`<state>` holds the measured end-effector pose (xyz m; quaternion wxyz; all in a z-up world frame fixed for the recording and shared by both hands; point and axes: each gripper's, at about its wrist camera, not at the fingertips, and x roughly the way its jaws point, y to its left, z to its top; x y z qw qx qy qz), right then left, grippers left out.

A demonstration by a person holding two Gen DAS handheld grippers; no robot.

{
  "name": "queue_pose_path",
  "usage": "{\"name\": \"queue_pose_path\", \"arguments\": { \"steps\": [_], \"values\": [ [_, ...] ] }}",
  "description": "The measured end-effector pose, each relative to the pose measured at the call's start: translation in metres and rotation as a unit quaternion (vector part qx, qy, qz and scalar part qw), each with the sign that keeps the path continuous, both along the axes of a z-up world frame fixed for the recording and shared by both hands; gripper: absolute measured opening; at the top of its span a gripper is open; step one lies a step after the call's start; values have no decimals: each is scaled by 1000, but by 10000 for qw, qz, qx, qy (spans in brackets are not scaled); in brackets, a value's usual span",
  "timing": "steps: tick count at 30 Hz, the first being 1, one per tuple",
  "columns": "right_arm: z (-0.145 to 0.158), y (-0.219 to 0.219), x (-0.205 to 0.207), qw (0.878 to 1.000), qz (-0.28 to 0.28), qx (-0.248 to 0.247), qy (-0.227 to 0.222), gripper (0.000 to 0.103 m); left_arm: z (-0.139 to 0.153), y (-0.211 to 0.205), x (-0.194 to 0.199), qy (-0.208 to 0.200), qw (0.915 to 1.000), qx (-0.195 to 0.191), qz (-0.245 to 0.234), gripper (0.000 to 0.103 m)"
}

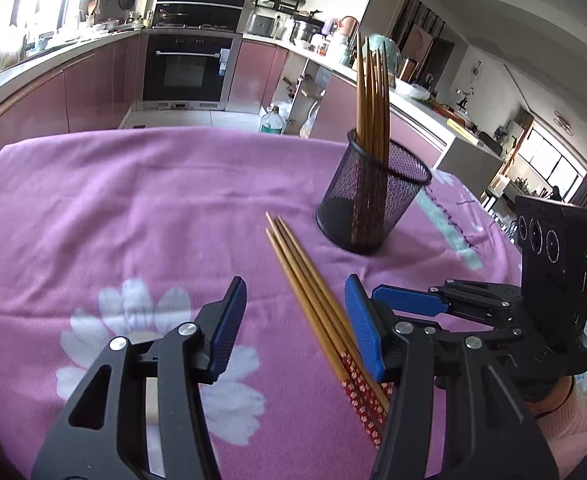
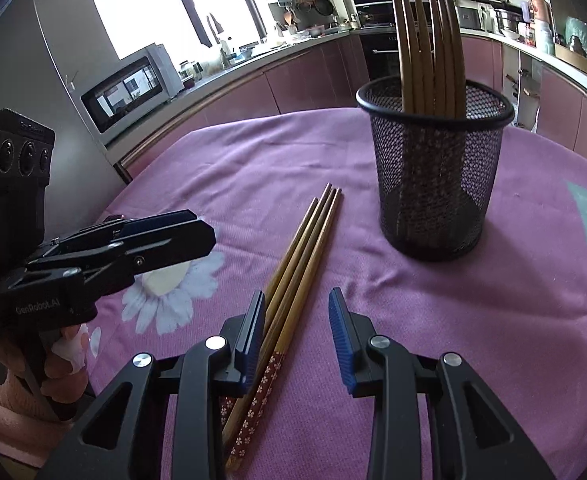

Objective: Organize utensils
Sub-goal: 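Move the left tool back to the loose chopsticks while the right tool does too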

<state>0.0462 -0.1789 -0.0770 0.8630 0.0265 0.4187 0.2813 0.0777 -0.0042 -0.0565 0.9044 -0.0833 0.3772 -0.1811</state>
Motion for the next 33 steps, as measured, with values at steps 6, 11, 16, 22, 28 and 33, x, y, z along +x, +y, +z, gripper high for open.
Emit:
{"name": "queue_pose_path", "arguments": {
  "steps": [6, 11, 16, 22, 28, 33],
  "values": [
    [-6, -1, -3, 9999, -25, -89, 48, 30, -8, -2, -1, 81, 9999, 68, 34, 51],
    [-8, 1, -3, 9998, -79, -167, 35, 30, -12, -2, -2, 127, 9999, 50, 27, 51],
    [-12, 2, -4, 9996, -84, -258, 42, 29, -16, -3, -4, 160, 9998, 68, 15, 51],
    [-12, 4, -5, 9992, -61, -386, -16, 27, -21, -5, -5, 238, 9997, 71, -40, 51],
    [-13, 3, -4, 9985, -132, -529, -24, 26, -26, -9, -6, 276, 9994, 142, -134, 51],
    [-14, 3, -5, 9975, -153, -685, -34, 20, -31, -15, -5, 361, 9988, 290, -185, 51]
  ]
}}
